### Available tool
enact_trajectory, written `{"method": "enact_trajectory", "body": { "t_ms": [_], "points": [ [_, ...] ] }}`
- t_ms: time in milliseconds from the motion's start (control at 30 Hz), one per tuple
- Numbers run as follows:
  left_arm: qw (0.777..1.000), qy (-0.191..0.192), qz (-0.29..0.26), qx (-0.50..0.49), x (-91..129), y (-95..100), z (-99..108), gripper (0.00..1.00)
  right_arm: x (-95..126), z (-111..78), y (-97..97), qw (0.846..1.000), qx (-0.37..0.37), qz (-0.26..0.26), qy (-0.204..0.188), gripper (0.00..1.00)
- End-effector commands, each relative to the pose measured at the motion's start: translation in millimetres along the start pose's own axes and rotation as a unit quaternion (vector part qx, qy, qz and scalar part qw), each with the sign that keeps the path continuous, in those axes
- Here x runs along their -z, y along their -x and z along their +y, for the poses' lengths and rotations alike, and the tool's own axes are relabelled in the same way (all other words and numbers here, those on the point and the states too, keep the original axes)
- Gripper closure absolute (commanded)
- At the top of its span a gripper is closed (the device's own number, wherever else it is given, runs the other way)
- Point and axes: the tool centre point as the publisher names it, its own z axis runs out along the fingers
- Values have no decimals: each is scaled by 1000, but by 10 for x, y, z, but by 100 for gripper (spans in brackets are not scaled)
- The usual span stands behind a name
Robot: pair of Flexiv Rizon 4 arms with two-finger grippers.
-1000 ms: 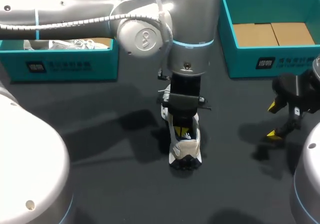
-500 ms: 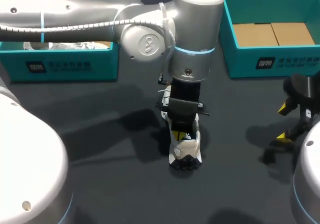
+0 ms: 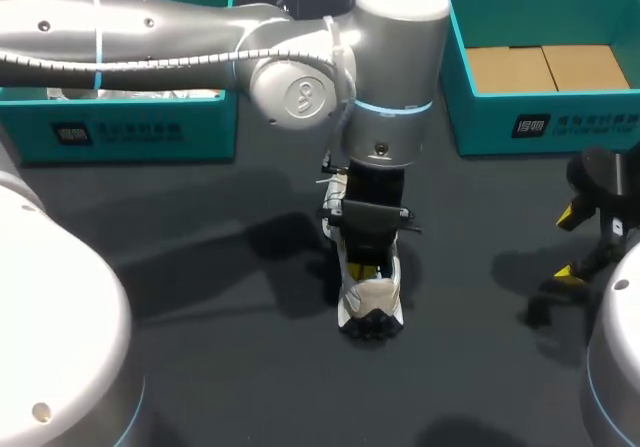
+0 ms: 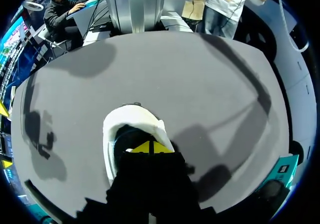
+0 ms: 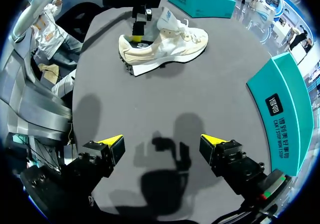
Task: Take the shoe out of the shoebox, open the shoe tongue, remove and reinsert the insole, then place the shoe into the shoebox
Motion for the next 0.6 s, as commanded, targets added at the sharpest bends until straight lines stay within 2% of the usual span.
{"method": "enact_trajectory", "body": {
  "t_ms": [33, 267, 400, 500, 600],
  "points": [
    [1000, 10, 16, 9, -62, -29, -42, 100, 8, -4, -21, 1000, 0, -2, -1, 0],
    [999, 10, 39, 30, -405, 98, 141, 100, 8, -4, -21, 1000, 0, -2, -1, 0],
    [998, 13, 46, 38, -518, 172, 206, 100, 8, -4, -21, 1000, 0, -2, -1, 0],
    [998, 15, 42, 40, -522, 192, 219, 100, 8, -4, -21, 1000, 0, -2, -1, 0],
    [998, 29, 27, 38, -385, 170, 165, 100, 8, -4, -21, 1000, 0, -2, -1, 0]
  ]
}}
